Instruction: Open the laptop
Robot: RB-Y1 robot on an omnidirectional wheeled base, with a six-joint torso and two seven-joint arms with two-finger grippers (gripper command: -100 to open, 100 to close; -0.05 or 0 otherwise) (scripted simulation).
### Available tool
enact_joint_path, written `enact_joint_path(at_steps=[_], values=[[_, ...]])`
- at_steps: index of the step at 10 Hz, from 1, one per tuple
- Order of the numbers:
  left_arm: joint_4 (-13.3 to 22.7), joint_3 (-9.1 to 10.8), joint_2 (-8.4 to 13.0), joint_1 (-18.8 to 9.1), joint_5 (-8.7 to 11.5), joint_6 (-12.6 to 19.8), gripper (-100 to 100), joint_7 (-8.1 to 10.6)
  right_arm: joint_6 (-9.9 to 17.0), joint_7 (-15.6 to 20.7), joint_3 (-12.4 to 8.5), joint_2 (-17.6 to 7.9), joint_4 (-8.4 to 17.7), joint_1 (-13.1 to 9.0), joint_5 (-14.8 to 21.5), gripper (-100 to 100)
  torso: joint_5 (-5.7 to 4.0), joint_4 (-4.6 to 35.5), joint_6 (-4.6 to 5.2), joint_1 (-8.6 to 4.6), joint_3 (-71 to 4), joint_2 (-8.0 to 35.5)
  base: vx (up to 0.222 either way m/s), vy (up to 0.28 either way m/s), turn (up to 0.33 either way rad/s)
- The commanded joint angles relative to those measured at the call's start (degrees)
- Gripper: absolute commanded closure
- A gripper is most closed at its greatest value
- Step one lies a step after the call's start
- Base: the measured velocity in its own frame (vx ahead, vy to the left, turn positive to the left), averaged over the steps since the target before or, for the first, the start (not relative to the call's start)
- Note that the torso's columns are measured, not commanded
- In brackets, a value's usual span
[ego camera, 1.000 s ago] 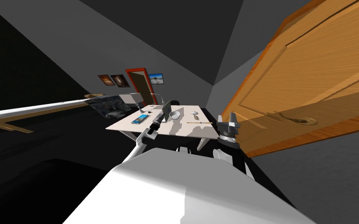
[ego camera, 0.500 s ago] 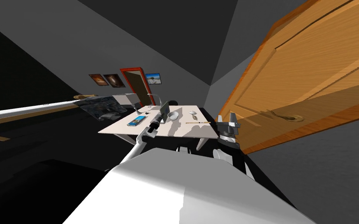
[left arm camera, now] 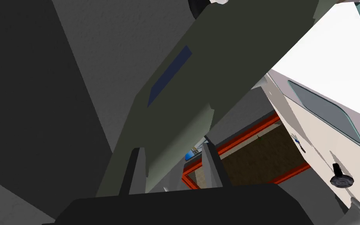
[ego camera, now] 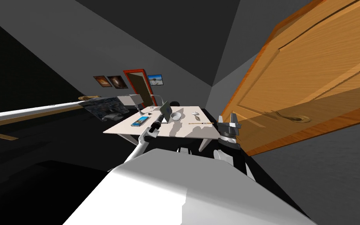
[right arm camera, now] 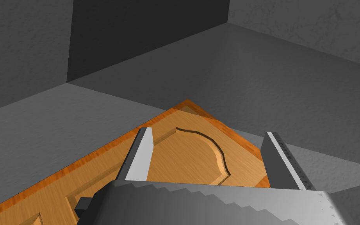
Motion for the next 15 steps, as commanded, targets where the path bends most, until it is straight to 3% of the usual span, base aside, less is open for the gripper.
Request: enact_joint_path(at_steps=[1, 2, 3, 4, 8, 9, 11, 12, 13, 15], values=[[1.3, -0.01, -2.6, -0.8, 3.1, -0.3, 100, 3.13, 0.0, 0.0, 0.0, 0.0, 0.0, 0.0, 0.0, 0, -0.05, 0.0, -0.02, -0.02, -0.1, -0.1, -0.013, 0.116, 0.015], [1.6, 0.07, -3.2, -1.1, 3.9, -0.5, 100, 3.93, 0.0, 0.0, 0.0, 0.0, 0.0, 0.0, 0.0, 0, -0.08, 0.1, -0.03, 0.02, -0.1, -0.1, -0.023, 0.098, 0.007], [1.5, 0.13, -2.8, -1.1, 3.3, -0.7, 100, 3.2, 0.0, 0.0, 0.0, 0.0, 0.0, 0.0, 0.0, 0, -0.13, 0.1, -0.04, -0.05, 0.0, 0.0, -0.013, 0.041, -0.001], [3.0, 0.17, -4.8, -1.3, 5.0, -2.0, 100, 5.03, 0.0, 0.0, 0.0, 0.0, 0.0, 0.0, 0.0, 0, -0.24, 0.2, -0.06, -0.26, 0.0, 0.1, -0.008, 0.072, 0.029], [5.9, 0.22, -8.6, -1.7, 8.4, -4.7, 100, 8.31, 0.0, 0.0, 0.0, 0.0, 0.0, 0.0, 0.0, 0, -0.23, 0.4, -0.1, -0.09, 0.2, 0.3, -0.002, 0.101, 0.011], [7.3, 0.24, -10.6, -1.9, 10.1, -6.1, 100, 9.94, 0.0, 0.0, 0.0, 0.0, 0.0, 0.0, 0.0, 0, -0.25, 0.3, -0.1, -0.18, 0.2, 0.3, -0.002, 0.102, 0.031], [8.7, 0.26, -12.5, -2.1, 11.8, -7.4, 100, 11.58, 0.0, 0.0, 0.0, 0.0, 0.0, 0.0, 0.0, 0, -0.21, 0.4, -0.09, -0.05, 0.2, 0.3, -0.006, 0.112, 0.009], [8.2, 0.2, -12.0, -1.9, 11.1, -6.7, 100, 10.81, 0.0, 0.0, 0.0, 0.0, 0.0, 0.0, 0.0, 0, -0.25, 0.4, -0.1, -0.08, 0.2, 0.3, -0.005, 0.049, -0.004], [10.0, -0.17, -13.9, -1.5, 12.8, -9.2, 100, 12.48, 0.0, 0.0, 0.0, 0.0, 0.0, 0.0, 0.0, 0, -0.32, 0.4, -0.1, -0.3, 0.2, 0.3, 0.002, 0.072, 0.001], [11.7, -0.53, -15.6, -1.1, 14.4, -11.6, 100, 13.95, 0.0, 0.0, 0.0, 0.0, 0.0, 0.0, 0.0, 0, -0.23, 0.3, -0.08, -0.07, 0.1, 0.2, 0.007, 0.102, -0.017]])
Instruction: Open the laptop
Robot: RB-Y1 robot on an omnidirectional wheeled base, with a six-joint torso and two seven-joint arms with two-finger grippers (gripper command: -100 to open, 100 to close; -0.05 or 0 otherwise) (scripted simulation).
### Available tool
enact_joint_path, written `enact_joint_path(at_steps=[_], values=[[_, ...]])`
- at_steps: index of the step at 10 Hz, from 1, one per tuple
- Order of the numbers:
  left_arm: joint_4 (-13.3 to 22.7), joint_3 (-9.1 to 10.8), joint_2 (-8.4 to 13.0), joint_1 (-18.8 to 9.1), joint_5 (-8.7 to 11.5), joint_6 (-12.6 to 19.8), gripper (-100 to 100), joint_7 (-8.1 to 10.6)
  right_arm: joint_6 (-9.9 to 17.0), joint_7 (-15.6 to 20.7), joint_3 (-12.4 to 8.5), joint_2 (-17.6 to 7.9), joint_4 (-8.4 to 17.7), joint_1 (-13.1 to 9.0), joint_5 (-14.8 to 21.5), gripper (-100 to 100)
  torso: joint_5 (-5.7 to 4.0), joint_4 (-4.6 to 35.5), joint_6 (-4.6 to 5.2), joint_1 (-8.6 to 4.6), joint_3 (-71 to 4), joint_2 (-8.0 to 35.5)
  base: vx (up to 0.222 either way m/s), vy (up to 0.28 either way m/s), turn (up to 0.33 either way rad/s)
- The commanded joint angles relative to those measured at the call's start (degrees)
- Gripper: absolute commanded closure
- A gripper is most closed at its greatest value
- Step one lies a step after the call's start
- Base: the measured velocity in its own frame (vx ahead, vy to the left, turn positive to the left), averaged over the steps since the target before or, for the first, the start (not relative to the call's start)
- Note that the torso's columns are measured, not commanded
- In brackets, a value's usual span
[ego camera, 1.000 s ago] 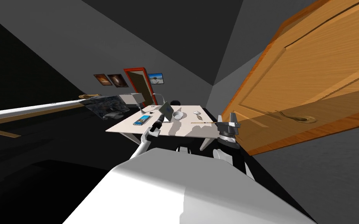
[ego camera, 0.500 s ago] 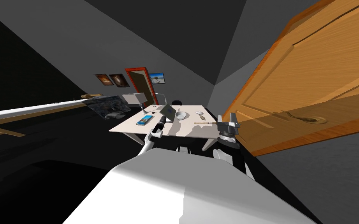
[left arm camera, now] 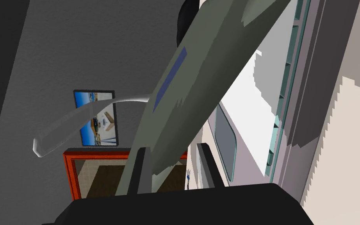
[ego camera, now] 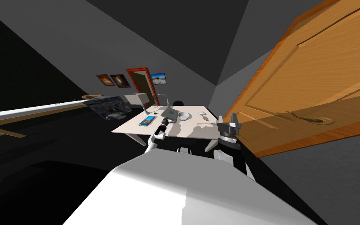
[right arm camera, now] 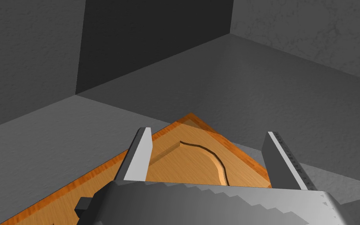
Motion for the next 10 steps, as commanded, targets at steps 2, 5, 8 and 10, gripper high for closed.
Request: enact_joint_path(at_steps=[2, 5, 8, 10], values=[[-1.7, -0.03, -0.4, 0.5, 1.1, 1.0, -100, 1.17, 0.0, 0.0, 0.0, 0.0, 0.0, 0.0, 0.0, 0, -0.05, 0.0, -0.02, -0.2, 0.0, 0.0, 0.005, 0.011, 0.011], [-5.4, 0.3, 0.4, 0.6, 1.5, 4.5, -100, 1.7, 0.0, 0.0, 0.0, 0.0, 0.0, 0.0, 0.0, 0, -0.06, 0.0, 0.01, -0.14, 0.0, 0.0, 0.002, -0.027, 0.01], [-9.0, 0.62, 1.3, 0.7, 1.9, 8.0, -100, 2.22, 0.0, 0.0, 0.0, 0.0, 0.0, 0.0, 0.0, 0, 0.03, 0.1, -0.01, 0.05, 0.1, 0.1, 0.008, -0.012, 0.01], [-11.4, 0.84, 1.8, 0.8, 2.1, 10.4, -100, 2.57, 0.0, 0.0, 0.0, 0.0, 0.0, 0.0, 0.0, 0, -0.03, 0.1, -0.01, -0.06, 0.1, 0.1, 0.005, -0.009, 0.01]])
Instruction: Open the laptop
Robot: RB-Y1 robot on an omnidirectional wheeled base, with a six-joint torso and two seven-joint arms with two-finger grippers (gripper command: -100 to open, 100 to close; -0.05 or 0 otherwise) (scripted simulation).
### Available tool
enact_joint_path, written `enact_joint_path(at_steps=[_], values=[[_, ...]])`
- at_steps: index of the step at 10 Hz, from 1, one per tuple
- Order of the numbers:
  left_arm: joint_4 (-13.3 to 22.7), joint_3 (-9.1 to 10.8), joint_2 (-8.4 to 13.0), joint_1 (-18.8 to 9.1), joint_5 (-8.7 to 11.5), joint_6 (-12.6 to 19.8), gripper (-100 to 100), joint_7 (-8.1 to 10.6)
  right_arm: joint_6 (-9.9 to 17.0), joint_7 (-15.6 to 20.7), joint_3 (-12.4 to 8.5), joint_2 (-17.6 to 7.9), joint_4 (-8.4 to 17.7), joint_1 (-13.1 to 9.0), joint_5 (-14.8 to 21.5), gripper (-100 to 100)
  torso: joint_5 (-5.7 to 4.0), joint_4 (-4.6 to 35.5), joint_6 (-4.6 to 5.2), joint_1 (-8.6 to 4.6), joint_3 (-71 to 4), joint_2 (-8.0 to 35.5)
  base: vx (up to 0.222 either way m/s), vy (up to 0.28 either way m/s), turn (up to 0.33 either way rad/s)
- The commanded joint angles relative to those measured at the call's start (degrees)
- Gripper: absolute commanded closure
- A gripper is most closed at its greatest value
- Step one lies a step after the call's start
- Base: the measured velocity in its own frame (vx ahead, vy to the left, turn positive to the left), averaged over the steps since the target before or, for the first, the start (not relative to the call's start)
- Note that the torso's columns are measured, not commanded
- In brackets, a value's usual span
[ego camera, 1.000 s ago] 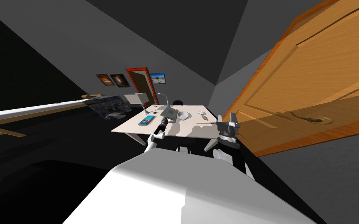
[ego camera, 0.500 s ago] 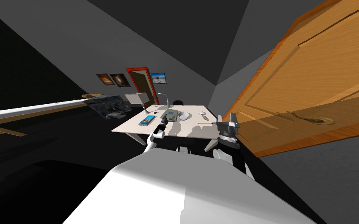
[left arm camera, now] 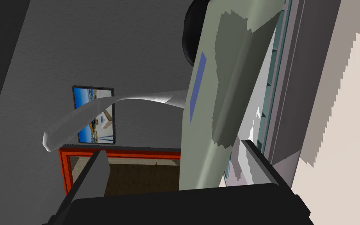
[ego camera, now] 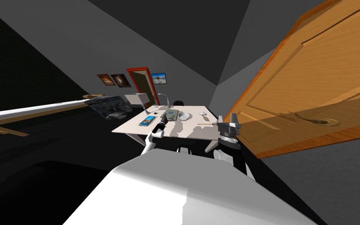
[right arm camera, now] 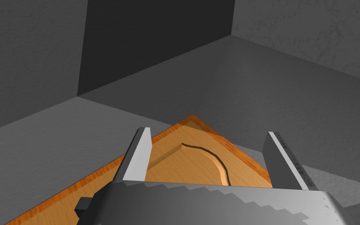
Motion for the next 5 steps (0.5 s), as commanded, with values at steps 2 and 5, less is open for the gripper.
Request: enact_joint_path(at_steps=[2, 5], values=[[-1.4, 0.12, 0.3, 0.1, 0.1, 1.6, 0, 0.2, 0.0, 0.0, 0.0, 0.0, 0.0, 0.0, 0.0, 0, 0.01, 0.0, 0.0, 0.0, 0.0, -0.1, 0.0, 0.0, 0.0], [-1.3, 0.09, 0.3, 0.2, 0.1, 1.7, 0, 0.19, 0.0, 0.0, 0.0, 0.0, 0.0, 0.0, 0.0, 0, 0.02, -0.1, 0.0, 0.02, -0.1, -0.1, 0.0, 0.0, 0.0]])
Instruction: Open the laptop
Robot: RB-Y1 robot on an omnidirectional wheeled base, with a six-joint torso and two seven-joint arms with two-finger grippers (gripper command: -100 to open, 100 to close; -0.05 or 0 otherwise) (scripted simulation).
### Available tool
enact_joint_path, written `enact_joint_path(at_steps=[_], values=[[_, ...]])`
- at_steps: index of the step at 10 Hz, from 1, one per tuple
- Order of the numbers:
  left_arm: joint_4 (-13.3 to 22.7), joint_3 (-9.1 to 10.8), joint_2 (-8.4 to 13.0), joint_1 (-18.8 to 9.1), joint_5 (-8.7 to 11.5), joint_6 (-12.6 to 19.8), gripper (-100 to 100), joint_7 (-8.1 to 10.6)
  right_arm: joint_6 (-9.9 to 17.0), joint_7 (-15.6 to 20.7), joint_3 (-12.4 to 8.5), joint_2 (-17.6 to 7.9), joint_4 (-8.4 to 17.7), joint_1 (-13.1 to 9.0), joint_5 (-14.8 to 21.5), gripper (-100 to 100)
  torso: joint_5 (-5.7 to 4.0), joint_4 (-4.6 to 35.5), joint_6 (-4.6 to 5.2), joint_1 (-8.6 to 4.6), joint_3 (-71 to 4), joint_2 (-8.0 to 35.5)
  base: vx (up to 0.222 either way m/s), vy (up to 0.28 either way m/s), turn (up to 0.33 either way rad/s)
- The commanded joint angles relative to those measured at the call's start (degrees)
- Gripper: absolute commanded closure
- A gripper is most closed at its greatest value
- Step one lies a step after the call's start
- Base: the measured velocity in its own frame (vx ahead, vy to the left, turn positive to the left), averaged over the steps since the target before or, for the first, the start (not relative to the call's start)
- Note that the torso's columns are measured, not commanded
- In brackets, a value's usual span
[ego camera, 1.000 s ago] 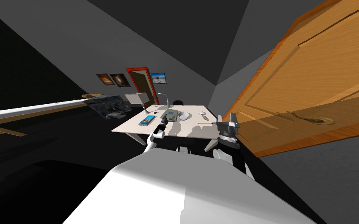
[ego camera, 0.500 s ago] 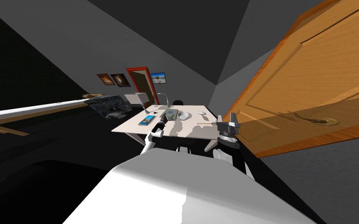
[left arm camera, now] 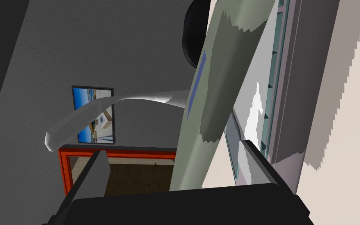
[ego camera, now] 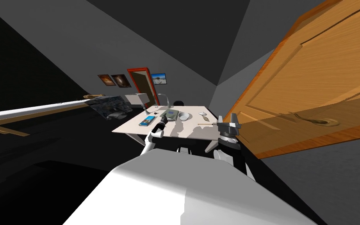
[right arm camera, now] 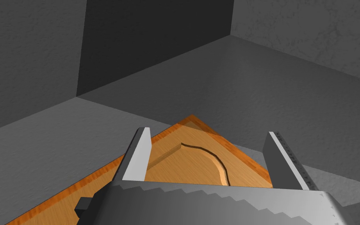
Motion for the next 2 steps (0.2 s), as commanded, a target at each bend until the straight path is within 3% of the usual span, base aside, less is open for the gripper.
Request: enact_joint_path(at_steps=[1, 2], values=[[0.0, 0.0, 0.0, 0.0, 0.0, 0.0, 0, 0.0, 0.0, 0.0, 0.0, 0.0, 0.0, 0.0, 0.0, 0, 0.01, 0.0, 0.0, 0.01, 0.0, 0.0, 0.0, 0.0, 0.0], [0.0, 0.0, 0.0, 0.0, 0.0, 0.0, 0, 0.0, 0.0, 0.0, 0.0, 0.0, 0.0, 0.0, 0.0, 0, 0.02, 0.0, 0.0, 0.02, 0.0, -0.1, 0.0, 0.0, 0.0]])
